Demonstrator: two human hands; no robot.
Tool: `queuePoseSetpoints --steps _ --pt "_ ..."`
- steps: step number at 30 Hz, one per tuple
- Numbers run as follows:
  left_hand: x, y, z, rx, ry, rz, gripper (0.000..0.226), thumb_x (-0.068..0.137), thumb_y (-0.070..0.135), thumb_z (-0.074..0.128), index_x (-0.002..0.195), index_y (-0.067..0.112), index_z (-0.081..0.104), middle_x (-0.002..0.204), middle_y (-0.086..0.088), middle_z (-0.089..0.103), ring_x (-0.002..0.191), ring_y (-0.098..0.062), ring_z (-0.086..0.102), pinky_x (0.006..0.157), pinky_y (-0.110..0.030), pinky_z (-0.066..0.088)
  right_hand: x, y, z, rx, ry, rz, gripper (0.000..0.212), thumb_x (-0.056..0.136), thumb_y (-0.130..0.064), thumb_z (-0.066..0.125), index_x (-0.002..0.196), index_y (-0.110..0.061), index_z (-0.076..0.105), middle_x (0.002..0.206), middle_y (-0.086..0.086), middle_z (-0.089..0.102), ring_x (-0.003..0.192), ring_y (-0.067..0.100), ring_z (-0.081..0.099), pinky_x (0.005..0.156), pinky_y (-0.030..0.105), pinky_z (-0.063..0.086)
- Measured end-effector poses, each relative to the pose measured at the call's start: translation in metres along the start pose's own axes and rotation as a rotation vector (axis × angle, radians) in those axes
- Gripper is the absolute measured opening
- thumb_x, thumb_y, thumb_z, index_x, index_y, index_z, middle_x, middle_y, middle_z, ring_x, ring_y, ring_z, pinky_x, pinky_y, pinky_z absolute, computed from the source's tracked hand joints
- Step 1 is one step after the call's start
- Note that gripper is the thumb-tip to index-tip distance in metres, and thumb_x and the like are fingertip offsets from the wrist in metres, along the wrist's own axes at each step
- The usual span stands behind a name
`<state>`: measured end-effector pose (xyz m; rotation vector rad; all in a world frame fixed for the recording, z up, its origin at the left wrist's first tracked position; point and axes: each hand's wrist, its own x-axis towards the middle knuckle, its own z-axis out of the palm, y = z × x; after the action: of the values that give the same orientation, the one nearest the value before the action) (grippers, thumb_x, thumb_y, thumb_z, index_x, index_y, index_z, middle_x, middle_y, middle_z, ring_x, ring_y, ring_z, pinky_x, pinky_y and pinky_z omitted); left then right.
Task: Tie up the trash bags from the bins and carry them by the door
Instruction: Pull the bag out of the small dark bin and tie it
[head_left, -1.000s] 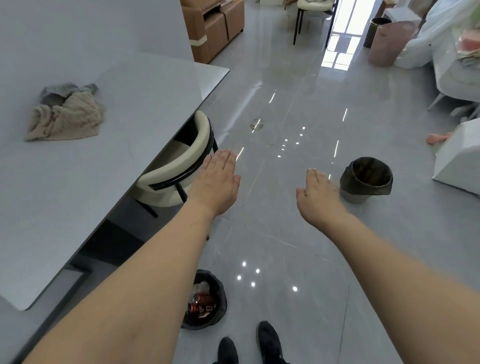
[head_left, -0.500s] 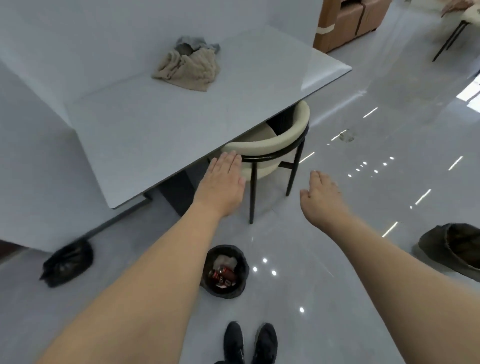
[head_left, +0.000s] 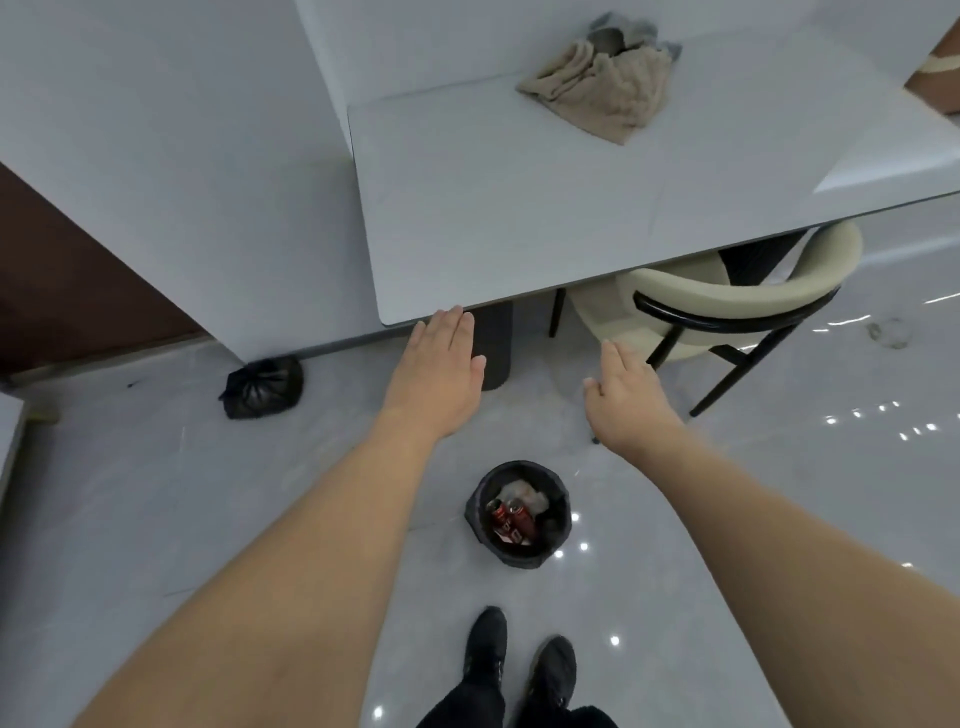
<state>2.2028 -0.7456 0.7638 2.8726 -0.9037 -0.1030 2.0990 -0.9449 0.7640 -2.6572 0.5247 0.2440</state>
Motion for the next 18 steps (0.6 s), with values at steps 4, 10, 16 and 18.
queuePoseSetpoints --steps 4,10,16,18 --pt "-0.003 -0.001 0.035 -0.014 -0.046 -0.009 0.058 0.102 0.033 0.029 0.152 0.006 0.016 0.16 -0.01 0.015 0.148 -0.024 0.009 0.121 -0.04 0.005 0.004 0.018 0.024 0.021 -0.039 0.031 0.057 0.1 -0.022 0.032 0.149 0.001 0.015 0.156 0.017 0.02 0.145 0.028 0.015 0.119 0.04 0.014" --pt "0.011 -0.01 0.171 -0.087 -0.066 -0.057 0.055 0.102 0.031 0.03 0.151 0.008 0.019 0.16 -0.009 0.018 0.148 -0.023 0.01 0.12 -0.038 0.002 0.053 0.077 0.133 0.199 -0.056 0.145 0.051 0.099 -0.018 0.033 0.145 0.002 0.025 0.152 0.017 0.029 0.14 0.03 0.025 0.115 0.038 0.021" --pt "0.012 -0.046 0.401 -0.169 -0.174 -0.169 0.056 0.102 0.032 0.031 0.151 0.007 0.02 0.159 -0.011 0.019 0.147 -0.023 0.014 0.12 -0.04 0.01 0.119 0.171 0.337 0.359 -0.087 0.32 0.044 0.099 -0.019 0.035 0.138 0.0 0.036 0.142 0.021 0.041 0.13 0.036 0.038 0.105 0.041 0.032" --pt "0.014 -0.063 0.476 -0.235 -0.22 -0.239 0.056 0.103 0.035 0.029 0.151 0.008 0.019 0.16 -0.01 0.017 0.147 -0.022 0.013 0.12 -0.038 0.009 0.141 0.207 0.4 0.43 -0.085 0.396 0.043 0.099 -0.02 0.037 0.137 0.0 0.038 0.138 0.023 0.044 0.126 0.038 0.043 0.102 0.043 0.036"
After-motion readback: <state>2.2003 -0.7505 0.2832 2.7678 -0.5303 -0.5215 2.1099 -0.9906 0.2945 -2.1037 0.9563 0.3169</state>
